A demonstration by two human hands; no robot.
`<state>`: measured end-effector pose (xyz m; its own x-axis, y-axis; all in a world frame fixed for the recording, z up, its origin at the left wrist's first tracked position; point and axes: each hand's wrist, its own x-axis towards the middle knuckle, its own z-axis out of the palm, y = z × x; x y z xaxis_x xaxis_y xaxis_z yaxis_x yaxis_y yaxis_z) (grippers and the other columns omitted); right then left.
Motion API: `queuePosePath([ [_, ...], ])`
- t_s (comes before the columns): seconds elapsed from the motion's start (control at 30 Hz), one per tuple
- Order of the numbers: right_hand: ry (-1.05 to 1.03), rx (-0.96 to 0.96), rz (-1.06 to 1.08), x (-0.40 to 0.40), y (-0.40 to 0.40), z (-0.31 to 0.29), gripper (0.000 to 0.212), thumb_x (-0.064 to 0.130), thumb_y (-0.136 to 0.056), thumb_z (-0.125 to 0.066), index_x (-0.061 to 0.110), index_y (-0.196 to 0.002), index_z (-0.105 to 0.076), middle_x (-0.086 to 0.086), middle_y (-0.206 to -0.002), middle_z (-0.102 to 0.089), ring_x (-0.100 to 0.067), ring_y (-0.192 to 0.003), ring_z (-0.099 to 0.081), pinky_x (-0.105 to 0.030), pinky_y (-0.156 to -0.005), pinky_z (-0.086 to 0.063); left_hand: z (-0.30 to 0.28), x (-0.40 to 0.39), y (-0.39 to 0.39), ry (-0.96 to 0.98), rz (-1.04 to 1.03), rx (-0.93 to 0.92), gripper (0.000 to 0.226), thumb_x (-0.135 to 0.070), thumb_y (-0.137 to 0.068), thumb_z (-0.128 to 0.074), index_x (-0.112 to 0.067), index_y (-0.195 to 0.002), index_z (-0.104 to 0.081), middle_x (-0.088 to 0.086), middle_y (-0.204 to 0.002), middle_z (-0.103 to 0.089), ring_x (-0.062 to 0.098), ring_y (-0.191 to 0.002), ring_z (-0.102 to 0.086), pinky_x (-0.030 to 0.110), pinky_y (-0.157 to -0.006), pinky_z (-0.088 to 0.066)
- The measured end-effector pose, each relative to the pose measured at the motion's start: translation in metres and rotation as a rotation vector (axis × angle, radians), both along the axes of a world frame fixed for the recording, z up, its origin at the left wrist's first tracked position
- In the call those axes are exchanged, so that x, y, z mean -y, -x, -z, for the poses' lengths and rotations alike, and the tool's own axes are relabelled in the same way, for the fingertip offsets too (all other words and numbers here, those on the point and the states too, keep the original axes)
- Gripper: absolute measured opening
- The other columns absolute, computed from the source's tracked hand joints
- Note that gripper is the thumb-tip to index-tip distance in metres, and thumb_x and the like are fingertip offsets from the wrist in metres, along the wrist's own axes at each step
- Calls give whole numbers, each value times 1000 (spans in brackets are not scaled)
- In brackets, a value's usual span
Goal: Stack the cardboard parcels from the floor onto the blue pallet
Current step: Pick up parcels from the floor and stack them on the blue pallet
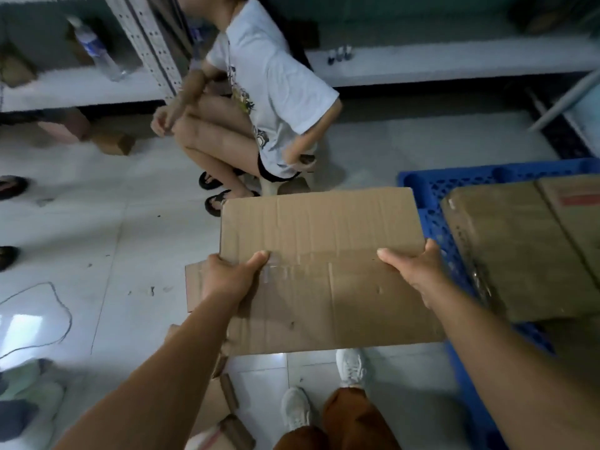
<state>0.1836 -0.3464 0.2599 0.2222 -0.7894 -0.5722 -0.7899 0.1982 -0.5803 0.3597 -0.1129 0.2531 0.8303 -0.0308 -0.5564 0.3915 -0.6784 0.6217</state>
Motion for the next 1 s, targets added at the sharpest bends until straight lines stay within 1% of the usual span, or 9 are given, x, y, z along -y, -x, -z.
queuePosePath([
  [0.07,-3,18,82,1,29,1,118,59,-55,-80,21,-149,-20,-8,-148,-40,-32,-129,-45,-49,-102,-42,0,17,8,-28,111,-14,81,-64,-65,-74,-16,-122,-42,5,-109,-53,32,-107,-55,43,-91,-49],
  [0.13,4,34,162,1,58,-1,117,61,-50,-80,18,-146,-27,-7,-144,-45,-30,-127,-47,-47,-103,-42,2,35,19,-7,195,-27,86,-67,-61,-74,-17,-123,-42,5,-112,-56,32,-106,-56,45,-91,-50],
  [0.27,54,70,317,7,116,-7,95,42,-67,-82,11,-144,-34,-8,-140,-48,-28,-127,-46,-38,-102,-40,2,76,48,-24,352,-17,88,-66,-63,-74,-15,-127,-41,4,-108,-53,31,-101,-56,42,-83,-50],
  [0.37,41,126,417,12,159,-7,91,36,-67,-83,12,-142,-36,-8,-137,-49,-28,-125,-48,-38,-102,-39,0,108,75,-41,437,17,93,-68,-58,-75,-13,-125,-44,9,-113,-58,34,-100,-58,46,-88,-52],
  [0.43,48,151,466,14,186,-7,96,41,-63,-84,13,-142,-36,-6,-136,-50,-27,-123,-49,-42,-102,-41,-1,129,94,-46,500,40,95,-72,-52,-74,-14,-122,-47,12,-111,-62,35,-95,-62,49,-84,-54],
  [0.53,55,158,531,22,227,-5,101,46,-62,-82,13,-145,-33,-6,-141,-46,-29,-125,-47,-43,-101,-42,-4,163,125,-57,608,50,97,-76,-48,-72,-14,-119,-49,13,-105,-65,34,-89,-64,50,-80,-55],
  [0.6,33,128,597,28,255,-4,104,47,-66,-80,12,-148,-26,-9,-145,-40,-31,-128,-44,-47,-104,-40,-4,186,146,-47,673,55,102,-78,-44,-71,-14,-121,-49,13,-107,-65,35,-93,-63,48,-83,-54],
  [0.73,28,123,723,43,313,4,99,47,-70,-79,13,-146,-26,-9,-144,-42,-31,-127,-45,-44,-102,-38,-1,234,195,-11,783,57,94,-64,-59,-77,-10,-129,-46,14,-123,-60,36,-108,-58,41,-84,-48],
  [1.0,15,94,883,73,427,25,101,49,-73,-76,14,-148,-20,-10,-146,-38,-32,-129,-41,-44,-101,-36,17,323,308,-36,980,38,90,-60,-65,-77,-11,-130,-40,14,-127,-55,36,-112,-55,43,-87,-46],
])
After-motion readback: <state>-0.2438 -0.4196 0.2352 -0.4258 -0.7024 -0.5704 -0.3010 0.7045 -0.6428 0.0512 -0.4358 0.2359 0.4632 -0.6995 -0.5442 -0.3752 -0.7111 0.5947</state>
